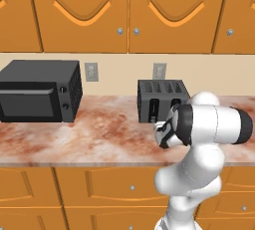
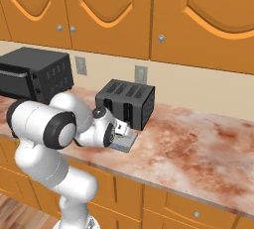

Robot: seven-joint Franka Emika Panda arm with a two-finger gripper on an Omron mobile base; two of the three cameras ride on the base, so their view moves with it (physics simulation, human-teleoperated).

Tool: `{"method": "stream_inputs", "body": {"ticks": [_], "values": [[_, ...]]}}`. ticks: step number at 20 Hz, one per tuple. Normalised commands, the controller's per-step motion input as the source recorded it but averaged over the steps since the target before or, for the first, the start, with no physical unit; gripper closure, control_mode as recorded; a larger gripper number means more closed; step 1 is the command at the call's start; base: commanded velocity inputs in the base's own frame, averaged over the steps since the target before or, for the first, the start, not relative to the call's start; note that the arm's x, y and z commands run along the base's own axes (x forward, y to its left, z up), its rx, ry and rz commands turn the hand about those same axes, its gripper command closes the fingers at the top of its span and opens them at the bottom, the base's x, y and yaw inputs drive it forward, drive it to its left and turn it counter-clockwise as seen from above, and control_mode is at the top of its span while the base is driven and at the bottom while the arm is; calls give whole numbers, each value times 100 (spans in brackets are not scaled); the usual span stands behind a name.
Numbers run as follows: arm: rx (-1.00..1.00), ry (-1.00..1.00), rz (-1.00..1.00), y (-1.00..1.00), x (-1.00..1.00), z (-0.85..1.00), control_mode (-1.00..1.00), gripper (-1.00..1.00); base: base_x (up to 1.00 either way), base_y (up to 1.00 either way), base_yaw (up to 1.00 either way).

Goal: Take the fish from the fridge and place it on the digital scale on the counter by the fridge. Wait a few seconds for a reading, then move it to the plate on the dining counter.

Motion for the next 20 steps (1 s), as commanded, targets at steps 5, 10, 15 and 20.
{"method": "stream_inputs", "body": {"ticks": [5, 10, 15, 20], "values": [[13, -11, 0, 24, -21, 91, -100, 100, 0, 0, 0], [15, -6, 0, 34, -24, 100, -100, 100, 0, 0, 0], [16, 2, 0, 26, -17, 100, -100, 100, 0, 0, 0], [7, 12, 0, 27, -37, 84, -100, 100, 0, 0, 0]]}}
